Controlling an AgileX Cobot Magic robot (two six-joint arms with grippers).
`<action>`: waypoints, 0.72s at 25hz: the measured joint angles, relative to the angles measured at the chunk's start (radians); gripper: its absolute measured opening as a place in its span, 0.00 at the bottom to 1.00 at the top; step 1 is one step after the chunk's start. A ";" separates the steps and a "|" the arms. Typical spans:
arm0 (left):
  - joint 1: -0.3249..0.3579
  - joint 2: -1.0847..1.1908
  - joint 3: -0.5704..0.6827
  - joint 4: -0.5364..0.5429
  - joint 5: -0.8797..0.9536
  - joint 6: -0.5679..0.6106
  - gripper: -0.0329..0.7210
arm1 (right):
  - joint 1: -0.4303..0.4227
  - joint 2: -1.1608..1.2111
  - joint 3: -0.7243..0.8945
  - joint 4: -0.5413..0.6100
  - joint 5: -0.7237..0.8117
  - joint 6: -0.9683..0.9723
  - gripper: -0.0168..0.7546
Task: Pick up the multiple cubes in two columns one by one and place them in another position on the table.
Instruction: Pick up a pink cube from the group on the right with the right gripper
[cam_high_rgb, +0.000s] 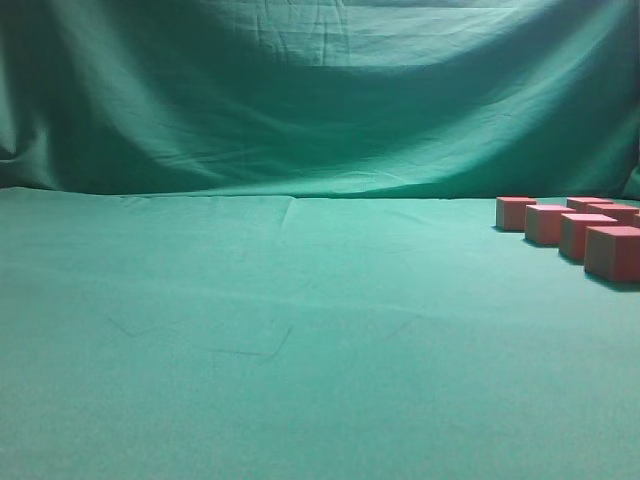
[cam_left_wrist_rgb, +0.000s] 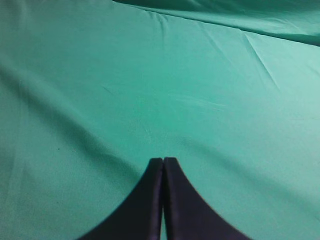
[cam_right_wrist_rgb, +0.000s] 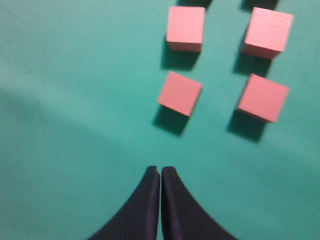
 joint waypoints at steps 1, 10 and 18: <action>0.000 0.000 0.000 0.000 0.000 0.000 0.04 | 0.019 0.036 -0.021 -0.003 0.000 0.014 0.02; 0.000 0.000 0.000 0.000 0.000 0.000 0.04 | 0.115 0.309 -0.129 -0.178 0.000 0.197 0.02; 0.000 0.000 0.000 0.000 0.000 0.000 0.04 | 0.115 0.394 -0.133 -0.184 -0.038 0.207 0.34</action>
